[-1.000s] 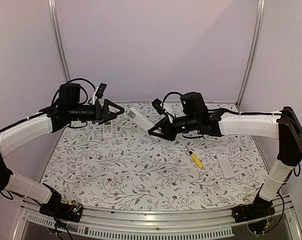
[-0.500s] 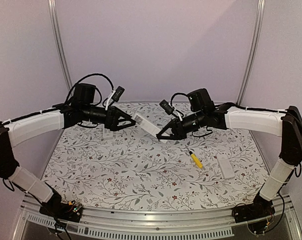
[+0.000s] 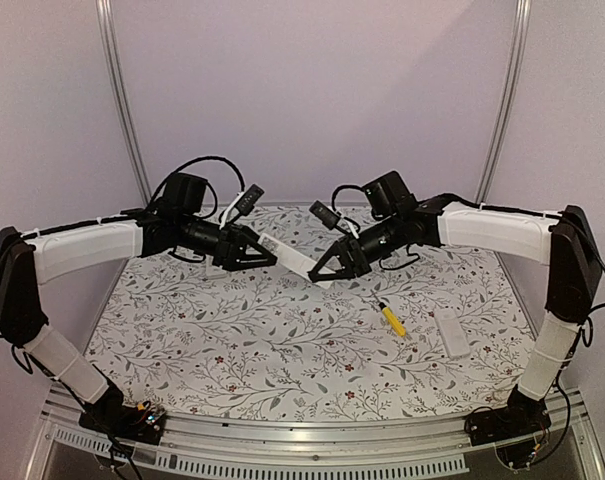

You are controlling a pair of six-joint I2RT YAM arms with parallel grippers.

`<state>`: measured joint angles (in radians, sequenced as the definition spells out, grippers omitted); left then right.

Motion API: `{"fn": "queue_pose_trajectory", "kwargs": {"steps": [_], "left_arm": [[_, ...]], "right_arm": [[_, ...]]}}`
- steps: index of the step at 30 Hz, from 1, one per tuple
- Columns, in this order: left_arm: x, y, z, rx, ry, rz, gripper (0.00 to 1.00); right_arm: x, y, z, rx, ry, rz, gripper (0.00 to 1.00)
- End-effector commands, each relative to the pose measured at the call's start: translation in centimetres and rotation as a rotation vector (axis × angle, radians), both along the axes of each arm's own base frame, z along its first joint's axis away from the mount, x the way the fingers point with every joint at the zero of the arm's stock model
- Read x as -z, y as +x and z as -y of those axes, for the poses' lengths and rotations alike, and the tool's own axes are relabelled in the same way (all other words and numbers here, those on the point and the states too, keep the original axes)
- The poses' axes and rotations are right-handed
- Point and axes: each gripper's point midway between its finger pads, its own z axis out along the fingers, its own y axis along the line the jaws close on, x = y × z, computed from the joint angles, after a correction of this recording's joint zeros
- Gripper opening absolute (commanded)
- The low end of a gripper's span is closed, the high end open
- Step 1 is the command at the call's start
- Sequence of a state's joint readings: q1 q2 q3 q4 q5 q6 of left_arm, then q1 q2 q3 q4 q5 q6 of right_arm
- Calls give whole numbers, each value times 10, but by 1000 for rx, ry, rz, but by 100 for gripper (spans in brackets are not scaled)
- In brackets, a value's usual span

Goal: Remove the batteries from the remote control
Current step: Pass from the right arm to the left

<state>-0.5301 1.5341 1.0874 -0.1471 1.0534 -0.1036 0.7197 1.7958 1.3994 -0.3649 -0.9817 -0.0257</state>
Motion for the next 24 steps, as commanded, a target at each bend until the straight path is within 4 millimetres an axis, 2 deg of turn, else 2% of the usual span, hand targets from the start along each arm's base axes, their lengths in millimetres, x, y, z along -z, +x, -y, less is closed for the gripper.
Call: {"fn": "queue_pose_trajectory", "kwargs": {"steps": [1, 5, 11, 14, 19, 21, 23, 24], "left_arm": [[-4, -11, 6, 61, -31, -20, 62], [-4, -11, 6, 58, -30, -26, 57], [0, -10, 7, 64, -29, -45, 43], [1, -10, 8, 65, -30, -53, 26], [3, -11, 9, 78, -32, -73, 10], [4, -12, 9, 80, -32, -75, 6], [4, -11, 9, 79, -32, -76, 2], [4, -11, 9, 78, -32, -77, 0]], "right_arm": [[9, -8, -2, -62, -12, -42, 0], [12, -7, -5, -75, -14, -58, 0], [13, -8, -5, -81, -10, -61, 0], [13, -9, -4, -85, -12, -64, 0], [14, -10, -3, -85, -13, -54, 0], [13, -7, -3, -75, -12, -44, 8], [11, -5, -4, -65, -2, -27, 23], [8, -3, -3, -53, 3, -9, 34]]}}
